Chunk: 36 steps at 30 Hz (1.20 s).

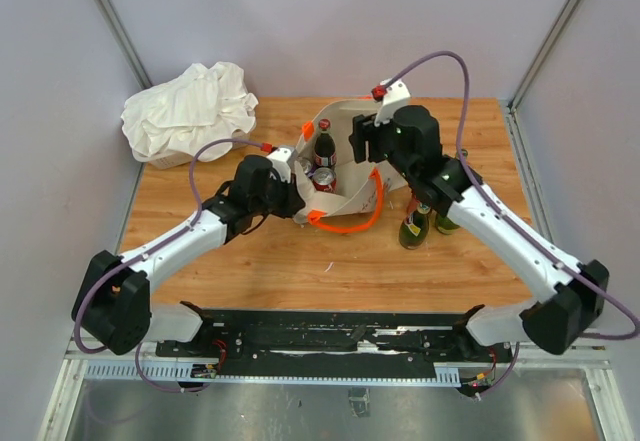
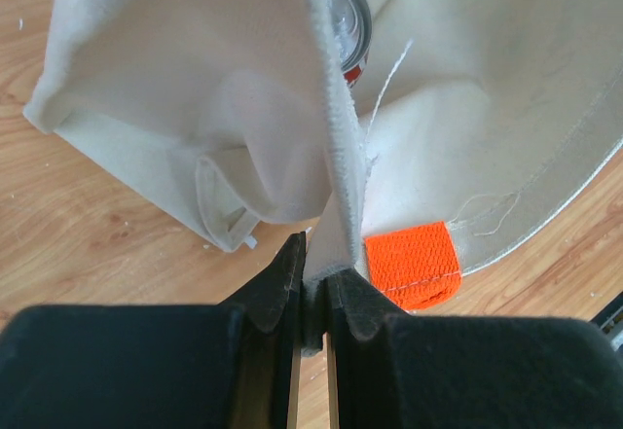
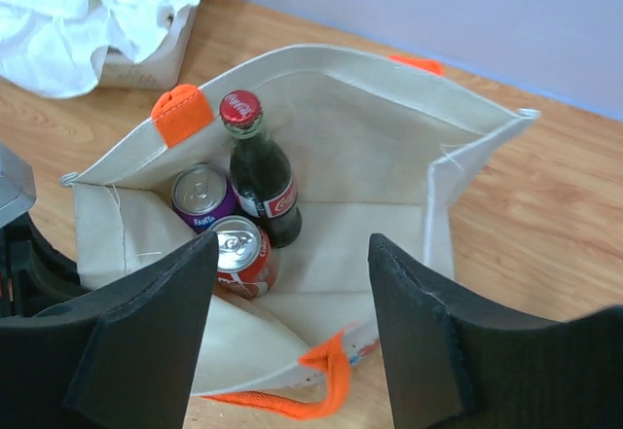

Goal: Take the beverage out of the canvas bag

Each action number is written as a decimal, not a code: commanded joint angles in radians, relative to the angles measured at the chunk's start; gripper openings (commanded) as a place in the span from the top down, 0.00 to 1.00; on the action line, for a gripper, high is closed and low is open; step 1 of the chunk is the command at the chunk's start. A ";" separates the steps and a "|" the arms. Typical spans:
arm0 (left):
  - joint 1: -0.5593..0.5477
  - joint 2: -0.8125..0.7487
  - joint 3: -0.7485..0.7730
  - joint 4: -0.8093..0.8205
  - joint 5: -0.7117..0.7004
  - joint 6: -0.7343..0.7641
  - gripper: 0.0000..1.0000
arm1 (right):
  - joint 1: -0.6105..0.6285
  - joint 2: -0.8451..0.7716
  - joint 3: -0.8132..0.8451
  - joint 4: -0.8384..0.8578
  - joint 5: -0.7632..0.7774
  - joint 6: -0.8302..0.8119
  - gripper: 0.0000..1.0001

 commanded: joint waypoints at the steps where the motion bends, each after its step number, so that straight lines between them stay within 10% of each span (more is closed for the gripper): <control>1: 0.005 -0.020 -0.037 -0.018 -0.040 -0.014 0.87 | 0.013 0.117 0.057 0.019 -0.109 -0.009 0.36; 36: 0.005 0.028 -0.034 -0.009 -0.055 -0.037 0.87 | -0.052 0.533 0.252 0.230 -0.150 -0.062 0.36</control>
